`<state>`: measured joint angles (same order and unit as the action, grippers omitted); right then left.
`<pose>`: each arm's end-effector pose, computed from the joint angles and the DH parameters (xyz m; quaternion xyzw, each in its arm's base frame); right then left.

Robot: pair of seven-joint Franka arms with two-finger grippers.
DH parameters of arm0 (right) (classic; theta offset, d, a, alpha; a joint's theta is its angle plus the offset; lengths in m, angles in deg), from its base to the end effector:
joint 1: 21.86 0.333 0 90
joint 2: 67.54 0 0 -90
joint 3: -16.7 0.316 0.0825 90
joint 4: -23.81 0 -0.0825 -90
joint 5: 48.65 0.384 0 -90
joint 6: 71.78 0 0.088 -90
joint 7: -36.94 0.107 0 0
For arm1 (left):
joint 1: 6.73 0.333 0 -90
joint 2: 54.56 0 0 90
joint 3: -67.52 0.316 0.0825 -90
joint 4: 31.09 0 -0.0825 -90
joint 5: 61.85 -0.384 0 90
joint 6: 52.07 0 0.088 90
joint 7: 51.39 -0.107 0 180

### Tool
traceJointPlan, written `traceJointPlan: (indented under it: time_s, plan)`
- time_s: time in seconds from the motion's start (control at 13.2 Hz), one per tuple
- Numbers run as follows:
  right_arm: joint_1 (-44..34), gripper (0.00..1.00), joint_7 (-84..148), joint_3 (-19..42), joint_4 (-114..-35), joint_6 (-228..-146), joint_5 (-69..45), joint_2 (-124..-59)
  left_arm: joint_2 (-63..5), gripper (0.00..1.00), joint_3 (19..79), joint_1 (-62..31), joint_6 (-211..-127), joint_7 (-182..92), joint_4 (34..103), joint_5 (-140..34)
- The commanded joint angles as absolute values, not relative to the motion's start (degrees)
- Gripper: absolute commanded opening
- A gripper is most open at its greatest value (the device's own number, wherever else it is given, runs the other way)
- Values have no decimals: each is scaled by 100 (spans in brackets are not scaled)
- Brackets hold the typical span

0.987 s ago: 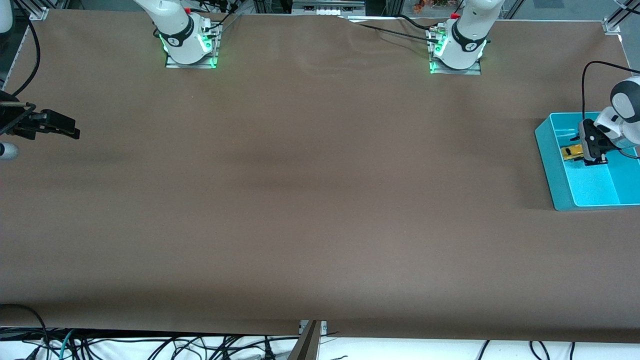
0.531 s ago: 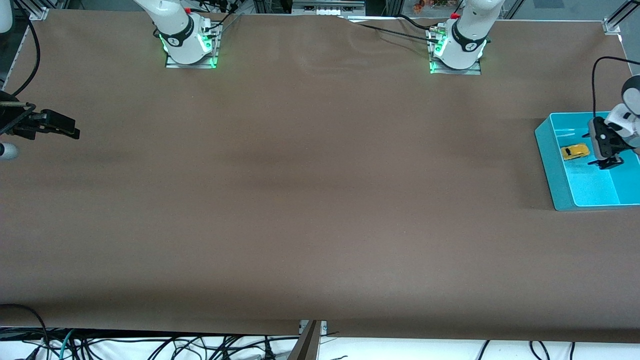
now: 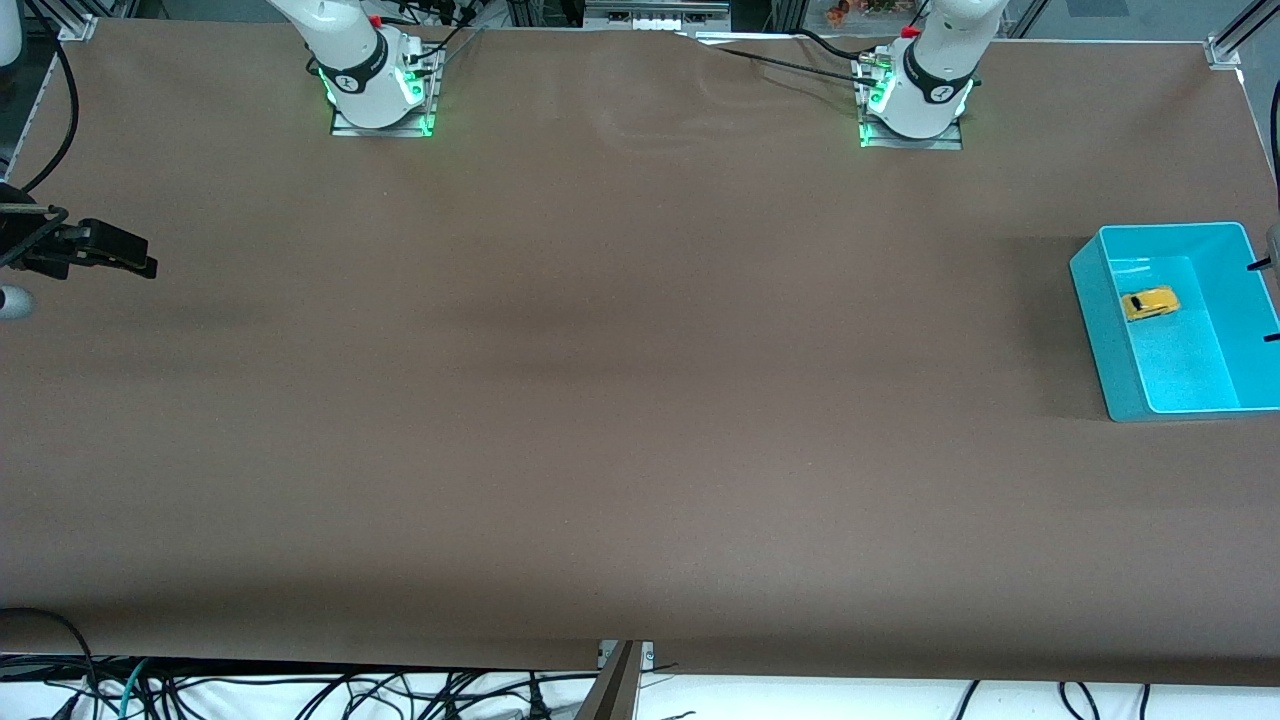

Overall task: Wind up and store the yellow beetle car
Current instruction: 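Open the left gripper to release the car inside the bin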

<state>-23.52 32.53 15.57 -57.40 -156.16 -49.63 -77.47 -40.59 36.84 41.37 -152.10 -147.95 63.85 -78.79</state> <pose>0.5954 -0.0299 0.5883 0.9981 0.0138 -0.0595 0.0065 0.5693 0.2331 0.4737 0.7464 -0.6578 -0.1004 0.0046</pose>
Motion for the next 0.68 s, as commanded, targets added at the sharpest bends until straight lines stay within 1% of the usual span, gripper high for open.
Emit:
traceJointPlan:
  time_s: [0.0, 0.15, 0.23, 0.38, 0.46, 0.61]
  plan:
    - [-2397, 100, 3272, 1565, -5696, -15589, -4882, -7747, -3918, 100, 3230, 4065, -14569, -13749, 5769, -7750]
    - [-2397, 100, 3263, 1565, -5696, -15598, -4882, -7747, -4075, 100, 2878, 4039, -14514, -12581, 5750, -7399]
    - [-2397, 100, 3272, 1565, -5696, -15598, -4882, -7747, -4224, 100, 3015, 3629, -14453, -12209, 5802, -7258]
    - [-2397, 100, 3272, 1573, -5696, -15598, -4882, -7747, -4549, 100, 4285, 2095, -14400, -11620, 5812, -6829]
    - [-2397, 100, 3263, 1565, -5696, -15598, -4882, -7747, -4716, 100, 4657, 1548, -14400, -10981, 5846, -6670]
    - [-2397, 100, 3272, 1573, -5696, -15598, -4882, -7747, -5111, 100, 4853, 947, -14426, -9419, 6056, -6668]
